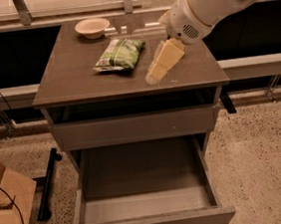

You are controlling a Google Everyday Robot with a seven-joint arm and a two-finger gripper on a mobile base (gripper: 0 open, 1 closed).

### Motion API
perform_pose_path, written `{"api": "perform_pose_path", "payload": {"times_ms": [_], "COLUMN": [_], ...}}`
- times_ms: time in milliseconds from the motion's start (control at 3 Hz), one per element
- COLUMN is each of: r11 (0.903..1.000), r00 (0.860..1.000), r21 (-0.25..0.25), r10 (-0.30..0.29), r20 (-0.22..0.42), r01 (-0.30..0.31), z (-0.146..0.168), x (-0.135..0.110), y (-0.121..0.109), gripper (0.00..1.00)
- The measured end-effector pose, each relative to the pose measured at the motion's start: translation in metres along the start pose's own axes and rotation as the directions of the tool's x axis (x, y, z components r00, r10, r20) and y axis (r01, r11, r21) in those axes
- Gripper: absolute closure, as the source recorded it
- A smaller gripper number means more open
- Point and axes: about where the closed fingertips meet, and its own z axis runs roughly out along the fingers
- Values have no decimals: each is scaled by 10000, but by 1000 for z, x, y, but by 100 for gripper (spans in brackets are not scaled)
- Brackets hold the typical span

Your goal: Place green jalapeno chip bag into middle drawer

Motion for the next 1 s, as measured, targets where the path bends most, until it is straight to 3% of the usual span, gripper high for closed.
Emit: {"api": "perform_pose_path", "payload": {"times_ms": [333, 667, 1000], "r11": [9998, 9995, 9995], "r00": [9960, 9833, 9833], "r21": [37, -266, -266], "r10": [193, 237, 237], "r20": [877, 1803, 1803], "r01": [-197, -192, -192], "z": [45, 95, 95], "x": [-27, -62, -62], "y": [-23, -47, -47], "gripper": [0, 0, 0]}}
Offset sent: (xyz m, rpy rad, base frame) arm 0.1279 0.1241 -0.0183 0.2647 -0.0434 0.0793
